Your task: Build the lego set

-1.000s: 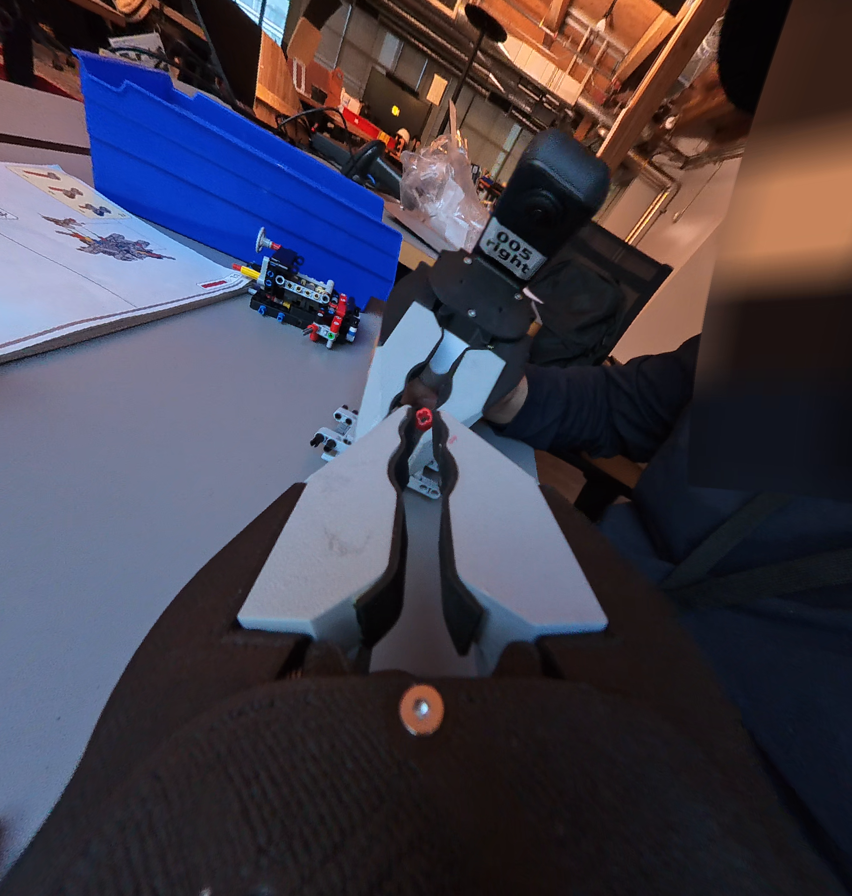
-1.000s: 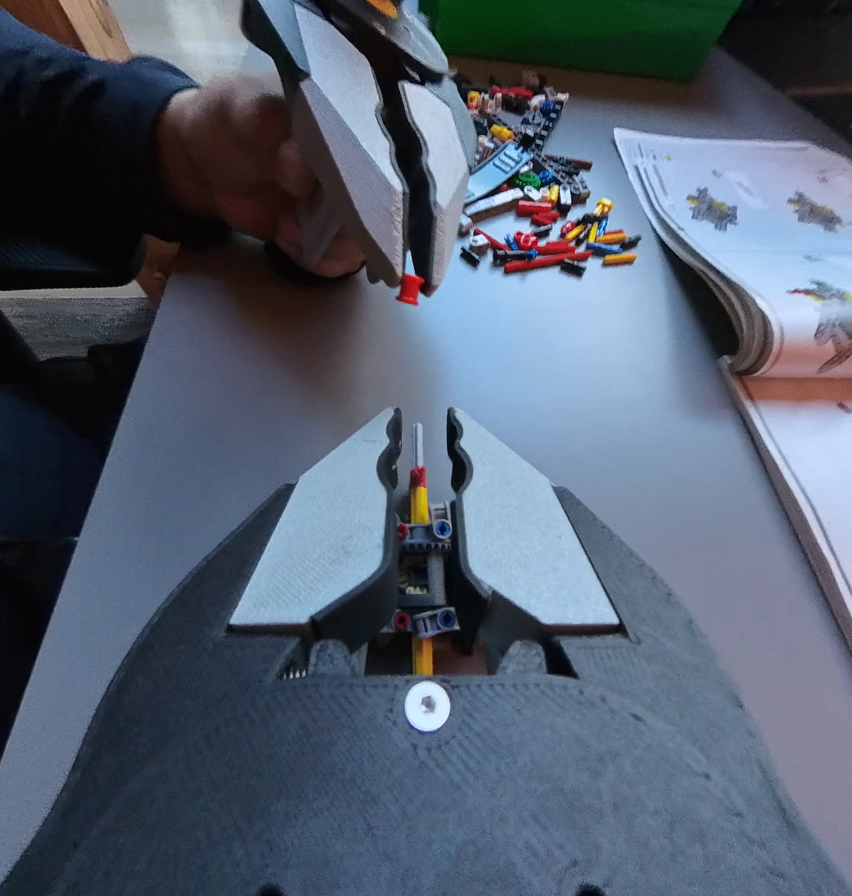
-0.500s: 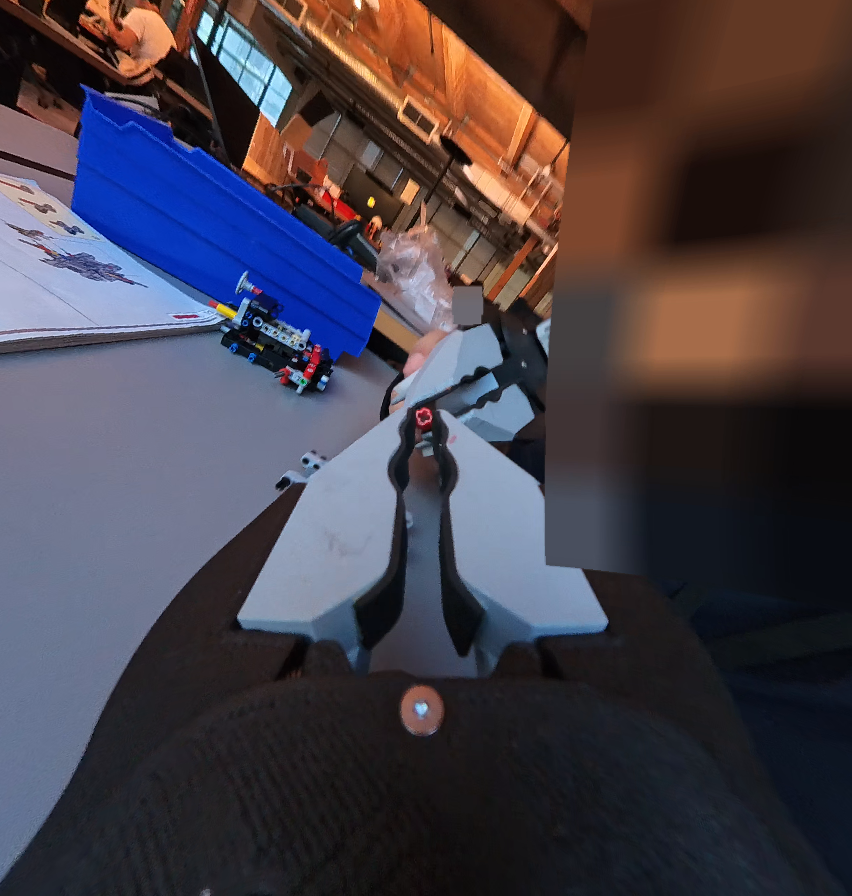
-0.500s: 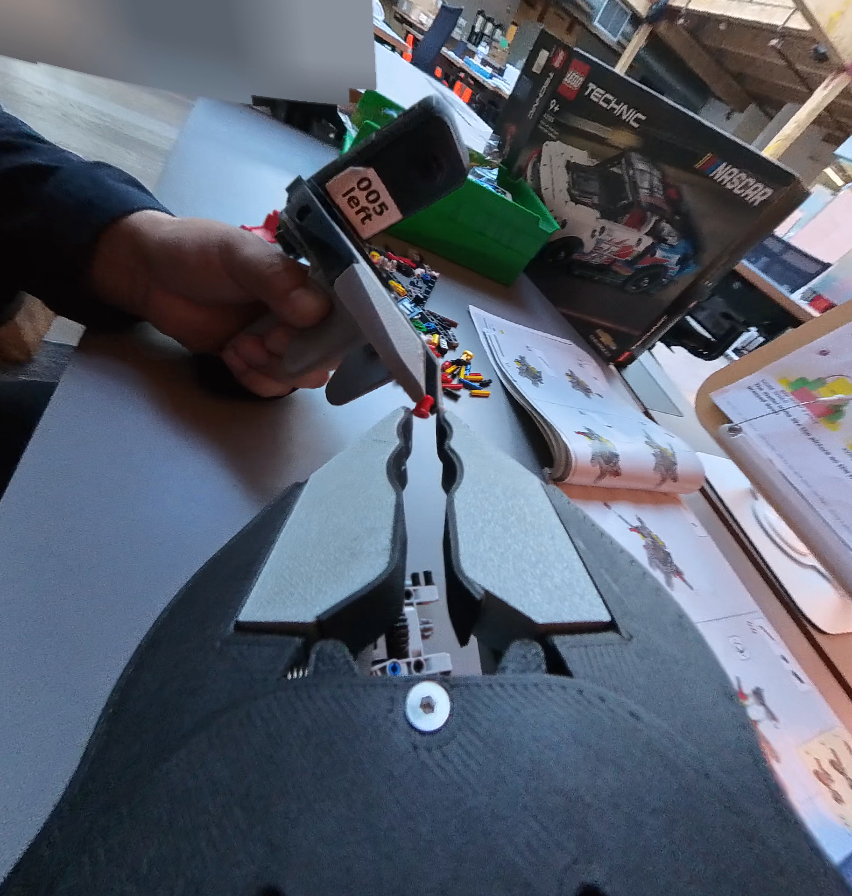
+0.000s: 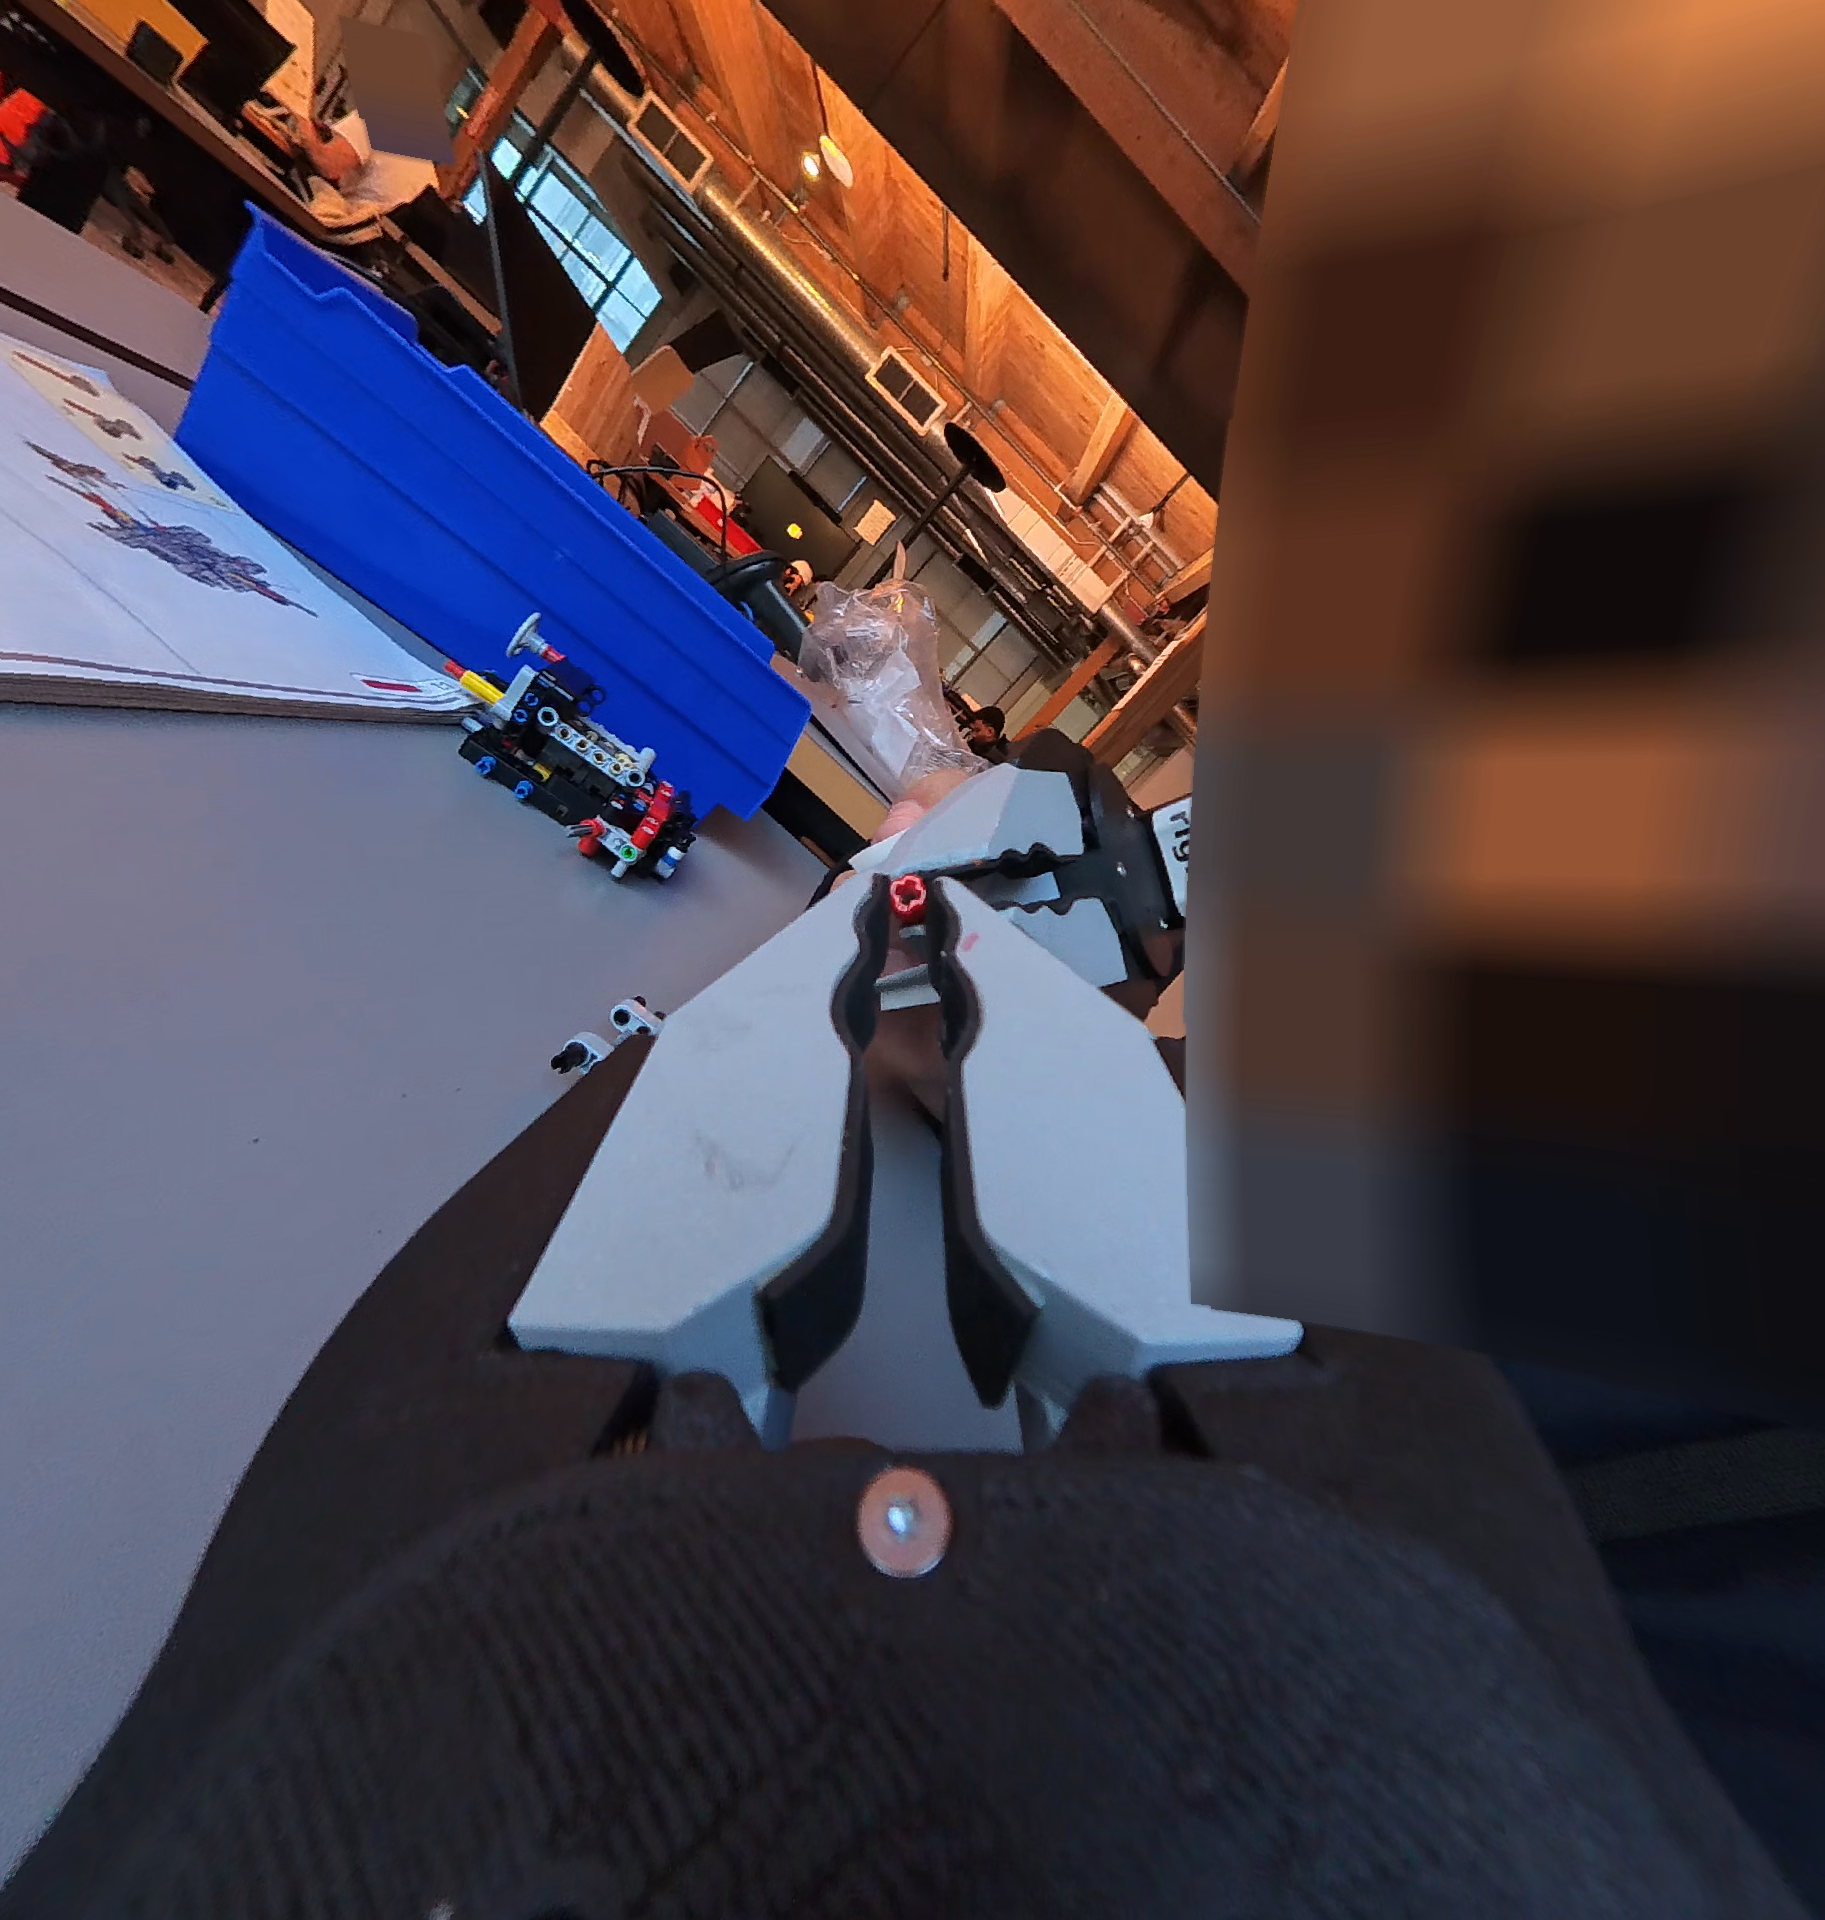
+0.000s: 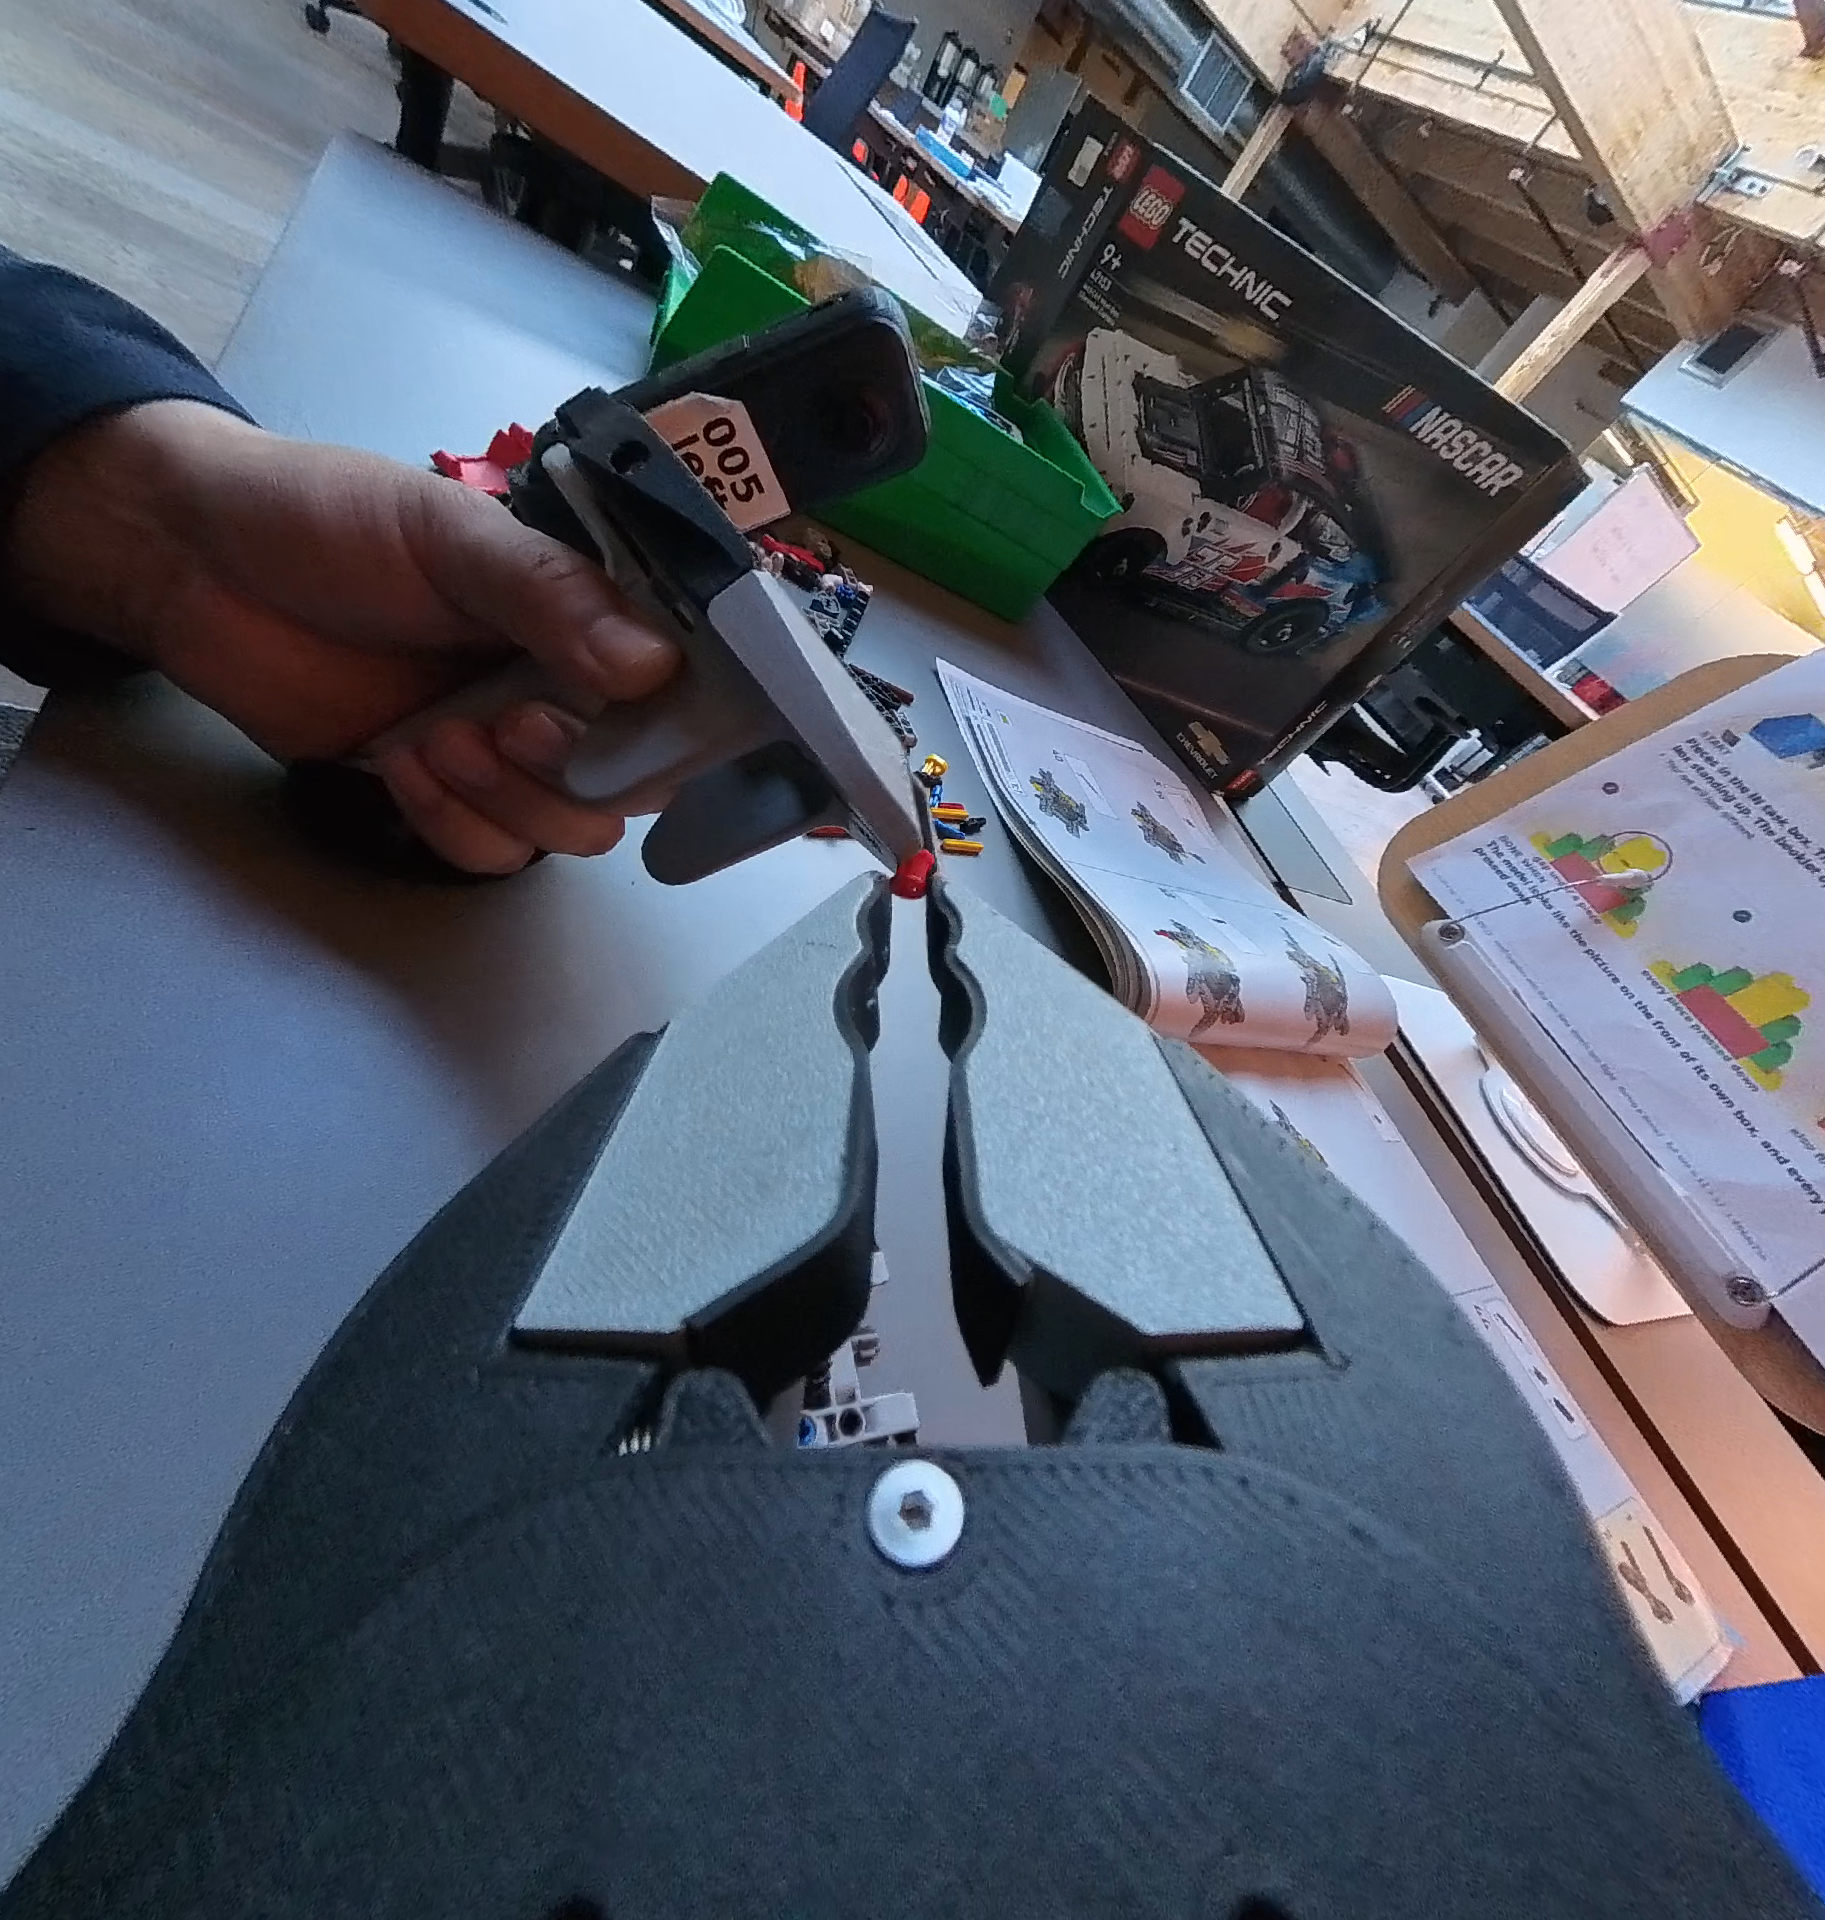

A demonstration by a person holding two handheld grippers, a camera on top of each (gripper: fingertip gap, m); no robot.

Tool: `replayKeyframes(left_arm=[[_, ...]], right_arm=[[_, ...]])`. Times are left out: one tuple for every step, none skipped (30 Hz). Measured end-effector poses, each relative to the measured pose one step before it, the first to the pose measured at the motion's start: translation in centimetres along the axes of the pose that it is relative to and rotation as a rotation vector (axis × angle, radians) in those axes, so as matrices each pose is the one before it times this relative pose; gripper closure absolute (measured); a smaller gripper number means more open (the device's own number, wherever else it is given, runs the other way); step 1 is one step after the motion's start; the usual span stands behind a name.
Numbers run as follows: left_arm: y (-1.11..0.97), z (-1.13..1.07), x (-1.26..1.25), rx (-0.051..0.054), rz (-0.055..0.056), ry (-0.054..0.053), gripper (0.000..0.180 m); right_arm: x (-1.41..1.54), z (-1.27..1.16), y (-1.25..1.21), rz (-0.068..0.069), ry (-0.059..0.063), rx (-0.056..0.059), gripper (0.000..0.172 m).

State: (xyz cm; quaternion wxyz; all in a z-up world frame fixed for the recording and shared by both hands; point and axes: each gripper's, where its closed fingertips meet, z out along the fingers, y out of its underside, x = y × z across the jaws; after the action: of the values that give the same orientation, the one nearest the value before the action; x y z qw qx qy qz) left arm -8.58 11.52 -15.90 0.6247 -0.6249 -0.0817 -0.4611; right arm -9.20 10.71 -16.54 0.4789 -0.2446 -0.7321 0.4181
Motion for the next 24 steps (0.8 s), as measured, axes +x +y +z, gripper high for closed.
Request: replayKeyframes(left_arm=[[-0.038,-0.016,0.023,0.0023,-0.0048,0.0032,0.176],[0.002,-0.028,-0.099,0.0005,-0.0023,-0.0054,0.176],[0.02,-0.002,-0.051,-0.0016,0.0004,-0.0031,0.176],[0.011,0.01,0.01,-0.0011,-0.0006,0.0011,0.176],[0.027,0.004,-0.04,-0.0018,-0.0022,-0.0016,0.176],[-0.006,-0.015,-0.045,0.0002,-0.0042,-0.0002,0.176],[0.004,-0.021,-0.01,-0.0004,-0.0045,0.0009,0.176],[-0.004,-0.011,-0.019,0.0003,-0.0021,-0.0006,0.176],[-0.005,-0.013,-0.001,0.0007,0.0001,-0.0007,0.176],[-0.019,0.008,0.056,0.0017,0.0013,0.0022,0.176],[0.007,0.012,-0.014,0.0,0.0006,-0.002,0.176],[0.033,0.03,0.019,-0.0014,0.0001,0.0012,0.176],[0.039,0.036,0.002,-0.0021,-0.0014,0.0008,0.176],[0.024,0.027,0.007,-0.0006,0.0002,0.0001,0.176],[-0.027,0.012,0.042,0.0022,0.002,0.0016,0.176],[-0.015,0.009,0.023,0.0015,-0.0014,0.0014,0.176],[0.029,-0.003,-0.064,-0.0015,-0.0027,-0.0022,0.176],[0.019,0.0,-0.032,-0.0012,-0.002,-0.0012,0.176],[0.015,0.001,0.024,-0.0008,-0.001,0.002,0.177],[0.019,0.013,0.048,-0.0012,-0.0008,0.0033,0.176],[0.038,0.005,0.061,-0.0023,-0.0021,0.0053,0.176],[0.047,-0.006,0.037,-0.0038,-0.0063,0.0055,0.176],[0.067,-0.019,-0.033,-0.0079,-0.0112,0.0039,0.176],[0.106,-0.029,-0.049,-0.0123,-0.0154,0.0044,0.176]], right_arm=[[0.023,-0.014,-0.061,0.0003,0.0021,0.004,0.168],[0.029,-0.032,-0.092,0.0011,0.0018,0.0038,0.168],[0.002,-0.03,-0.095,-0.001,0.001,0.0053,0.169],[-0.012,0.001,-0.022,-0.0015,0.0004,0.0013,0.169],[-0.021,0.024,0.061,-0.0013,-0.0005,-0.0026,0.169],[-0.004,0.031,0.054,0.0004,-0.0008,-0.0025,0.169],[-0.006,0.026,0.032,0.0009,-0.0013,-0.0011,0.169],[-0.008,0.011,0.026,0.0005,-0.0011,-0.0008,0.168],[-0.003,0.021,0.037,-0.0003,-0.0006,-0.0013,0.168],[-0.005,0.022,0.058,-0.0018,0.0011,-0.0037,0.168],[-0.011,0.042,0.084,-0.0036,0.0014,-0.0055,0.167],[-0.039,0.053,0.074,-0.0033,0.0,-0.0042,0.166],[-0.041,0.033,0.019,-0.0019,-0.0002,-0.0018,0.165],[0.041,-0.031,-0.081,-0.0018,0.0044,0.0026,0.166],[0.092,-0.083,-0.145,-0.0021,0.006,0.0062,0.167],[0.068,-0.087,-0.094,-0.0002,0.0034,0.0043,0.168],[0.006,-0.01,0.027,0.0007,0.0,-0.0006,0.168],[-0.005,0.014,0.064,-0.0009,-0.0006,-0.0027,0.168],[-0.011,-0.001,0.016,-0.0019,-0.0008,-0.001,0.168],[-0.015,-0.025,-0.016,-0.0017,-0.0009,0.0001,0.168],[-0.025,-0.043,-0.034,-0.0029,-0.0008,0.0008,0.168],[-0.04,-0.041,-0.041,-0.0048,-0.0011,0.0011,0.168],[-0.052,-0.018,0.02,-0.0036,-0.0025,-0.0005,0.168],[-0.073,0.014,0.051,-0.0001,-0.006,-0.0019,0.168]])
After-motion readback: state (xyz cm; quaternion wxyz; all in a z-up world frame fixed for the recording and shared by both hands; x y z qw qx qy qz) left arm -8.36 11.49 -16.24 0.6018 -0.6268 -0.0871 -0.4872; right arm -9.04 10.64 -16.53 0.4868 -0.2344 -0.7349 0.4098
